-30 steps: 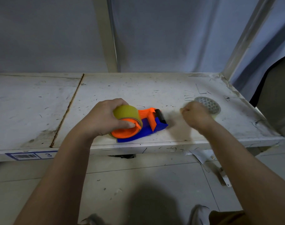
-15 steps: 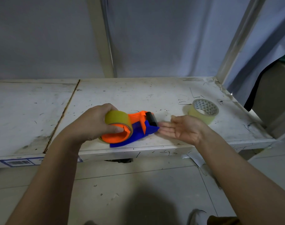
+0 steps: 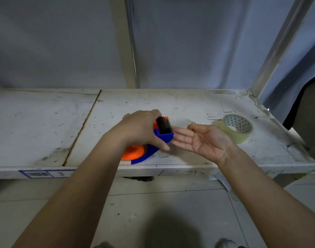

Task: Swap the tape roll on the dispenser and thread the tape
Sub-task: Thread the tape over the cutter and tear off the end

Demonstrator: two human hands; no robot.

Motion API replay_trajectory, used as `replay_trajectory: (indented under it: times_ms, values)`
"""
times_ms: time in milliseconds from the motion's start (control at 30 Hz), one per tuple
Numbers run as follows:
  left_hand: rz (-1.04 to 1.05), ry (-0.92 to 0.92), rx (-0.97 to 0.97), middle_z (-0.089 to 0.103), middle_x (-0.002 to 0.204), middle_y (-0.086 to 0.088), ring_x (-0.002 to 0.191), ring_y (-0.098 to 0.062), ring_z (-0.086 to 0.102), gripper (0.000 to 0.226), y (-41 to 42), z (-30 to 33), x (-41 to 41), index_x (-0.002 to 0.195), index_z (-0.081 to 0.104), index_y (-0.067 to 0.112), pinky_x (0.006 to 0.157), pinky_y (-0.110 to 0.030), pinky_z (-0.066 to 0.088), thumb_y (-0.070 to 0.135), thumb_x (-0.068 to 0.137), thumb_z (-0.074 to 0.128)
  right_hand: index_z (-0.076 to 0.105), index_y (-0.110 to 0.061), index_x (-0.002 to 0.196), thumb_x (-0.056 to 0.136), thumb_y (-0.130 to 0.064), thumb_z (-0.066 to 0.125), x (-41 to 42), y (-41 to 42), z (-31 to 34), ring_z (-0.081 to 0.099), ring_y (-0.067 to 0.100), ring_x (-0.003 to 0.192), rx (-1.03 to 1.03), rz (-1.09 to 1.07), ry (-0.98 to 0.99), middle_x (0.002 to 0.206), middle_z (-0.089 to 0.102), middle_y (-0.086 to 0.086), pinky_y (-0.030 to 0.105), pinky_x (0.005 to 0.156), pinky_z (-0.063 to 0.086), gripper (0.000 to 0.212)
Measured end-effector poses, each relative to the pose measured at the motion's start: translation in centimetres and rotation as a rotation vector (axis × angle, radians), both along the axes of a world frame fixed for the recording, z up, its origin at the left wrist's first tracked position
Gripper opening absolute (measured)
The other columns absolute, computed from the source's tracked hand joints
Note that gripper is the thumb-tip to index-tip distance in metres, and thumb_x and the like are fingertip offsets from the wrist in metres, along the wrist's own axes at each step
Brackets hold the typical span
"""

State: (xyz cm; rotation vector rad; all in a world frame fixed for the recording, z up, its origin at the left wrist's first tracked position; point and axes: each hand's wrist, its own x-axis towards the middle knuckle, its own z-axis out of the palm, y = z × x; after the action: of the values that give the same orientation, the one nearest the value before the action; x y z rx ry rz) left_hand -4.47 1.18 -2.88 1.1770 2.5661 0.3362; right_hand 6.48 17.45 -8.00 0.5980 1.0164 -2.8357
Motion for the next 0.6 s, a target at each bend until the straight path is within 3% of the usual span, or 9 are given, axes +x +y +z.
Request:
replay_trajectory:
  times_ms: [100,167,233,367,467,533,600]
  values:
    - [0.021,-0.064,0.128,0.061,0.102,0.006,0.091,-0.017,0.056,0.065,-1.0,-0.3,-0.4,0.109,0.05,0.032,0.077,-0.034,0.049,0.055,0.055,0.078,0.051,-0.007,0.072,0.101,-0.014,0.034,0.4,-0.2,1.5,0.073,0.036,0.087,0.056,-0.004,0.034,0.104,0.07,0.028,0.049,0.079,0.057,0.034]
    - [0.032,-0.12,0.183,0.059,0.101,0.01,0.091,-0.015,0.056,0.06,-1.9,-0.3,-0.8,0.106,0.05,0.036,0.075,-0.033,0.048,0.05,0.057,0.08,0.05,-0.01,0.071,0.098,-0.01,0.043,0.5,0.0,2.4,0.07,0.023,0.077,0.245,-0.035,0.018,0.101,0.072,0.019,0.033,0.067,0.061,0.027]
    - [0.029,-0.174,0.226,0.058,0.102,0.012,0.092,-0.013,0.055,0.059,-2.8,-0.2,-1.0,0.106,0.049,0.038,0.073,-0.03,0.047,0.045,0.058,0.082,0.05,-0.013,0.069,0.095,-0.005,0.046,0.6,-0.2,3.7,0.053,0.01,0.058,0.459,-0.078,-0.018,0.091,0.069,0.01,0.018,0.049,0.045,0.028]
    - [0.025,-0.237,0.289,0.054,0.099,0.02,0.09,-0.008,0.053,0.061,-3.8,-0.2,-1.1,0.109,0.047,0.041,0.068,-0.023,0.042,0.039,0.059,0.083,0.048,-0.01,0.068,0.094,0.004,0.044,0.8,-1.0,5.8,0.036,0.0,0.032,0.614,-0.117,-0.049,0.083,0.065,0.011,0.01,0.032,0.027,0.03]
    - [0.034,-0.258,0.338,0.056,0.1,0.02,0.094,-0.007,0.054,0.061,-4.6,-0.5,-1.4,0.108,0.048,0.041,0.071,-0.023,0.043,0.04,0.059,0.083,0.051,-0.005,0.069,0.093,0.005,0.048,0.8,-1.4,6.5,0.044,0.001,0.03,0.603,-0.102,-0.087,0.079,0.069,0.016,0.009,0.031,0.035,0.026]
    - [0.041,-0.269,0.357,0.056,0.102,0.019,0.097,-0.008,0.054,0.062,-5.0,-0.6,-1.5,0.109,0.048,0.042,0.076,-0.027,0.043,0.041,0.058,0.083,0.056,0.002,0.075,0.091,0.007,0.05,0.7,-1.5,6.5,0.065,0.007,0.044,0.513,-0.092,-0.101,0.069,0.072,0.017,0.012,0.04,0.05,0.019]
    - [0.04,-0.279,0.368,0.055,0.103,0.021,0.099,-0.008,0.054,0.063,-5.2,-0.7,-1.6,0.11,0.046,0.043,0.077,-0.028,0.043,0.041,0.059,0.083,0.058,0.007,0.082,0.089,0.008,0.051,0.5,-1.6,6.4,0.074,0.017,0.059,0.434,-0.087,-0.107,0.065,0.072,0.018,0.017,0.052,0.058,0.01]
